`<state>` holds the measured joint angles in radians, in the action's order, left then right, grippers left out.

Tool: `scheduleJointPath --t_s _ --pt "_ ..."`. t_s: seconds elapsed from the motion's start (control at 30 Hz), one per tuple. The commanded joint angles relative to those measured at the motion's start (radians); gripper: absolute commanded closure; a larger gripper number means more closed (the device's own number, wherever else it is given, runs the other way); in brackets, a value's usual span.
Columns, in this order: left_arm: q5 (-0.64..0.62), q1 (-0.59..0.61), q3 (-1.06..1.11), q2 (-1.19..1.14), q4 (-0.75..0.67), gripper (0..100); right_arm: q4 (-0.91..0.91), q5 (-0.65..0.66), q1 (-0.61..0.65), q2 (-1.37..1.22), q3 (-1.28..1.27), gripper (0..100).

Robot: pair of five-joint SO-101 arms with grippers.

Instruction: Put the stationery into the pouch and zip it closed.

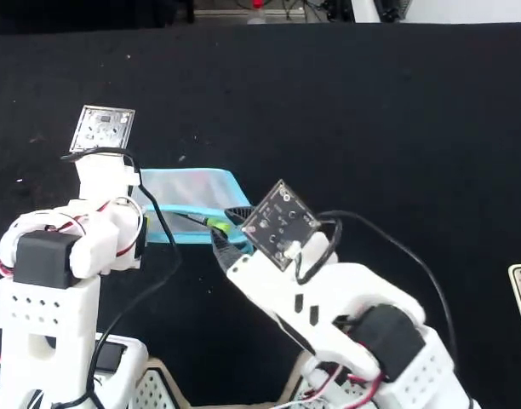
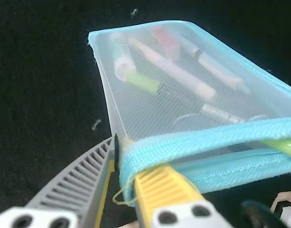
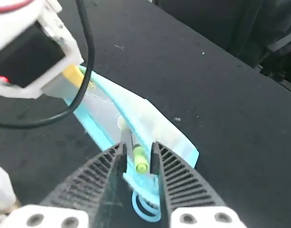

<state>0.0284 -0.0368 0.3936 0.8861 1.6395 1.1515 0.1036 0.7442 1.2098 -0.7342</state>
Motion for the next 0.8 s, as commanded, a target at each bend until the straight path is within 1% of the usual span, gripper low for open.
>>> scheduleJointPath --t_s 0.0,0.13,0.27,0.4,0.53,0.67,0.77 --pt "0.009 -0.004 -0.012 0.014 0.003 97 0.068 -0.009 0.026 -0.007 0.108 91.0" --pt "0.009 -0.004 -0.012 0.014 0.003 97 0.071 -0.009 0.048 -0.059 0.110 91.0" --pt "0.009 -0.004 -0.012 0.014 0.003 97 0.086 -0.011 0.044 -0.145 0.145 91.0" --pt "0.009 -0.004 -0.012 0.014 0.003 97 0.121 -0.044 0.043 -0.240 0.199 91.0" --pt "0.009 -0.004 -0.012 0.014 0.002 97 0.133 -0.048 0.020 -0.312 0.223 91.0" --pt "0.009 -0.004 -0.012 0.014 0.002 97 0.135 -0.110 0.017 -0.338 0.226 91.0" --pt "0.009 -0.004 -0.012 0.014 0.002 97 0.133 -0.110 0.017 -0.338 0.226 91.0"
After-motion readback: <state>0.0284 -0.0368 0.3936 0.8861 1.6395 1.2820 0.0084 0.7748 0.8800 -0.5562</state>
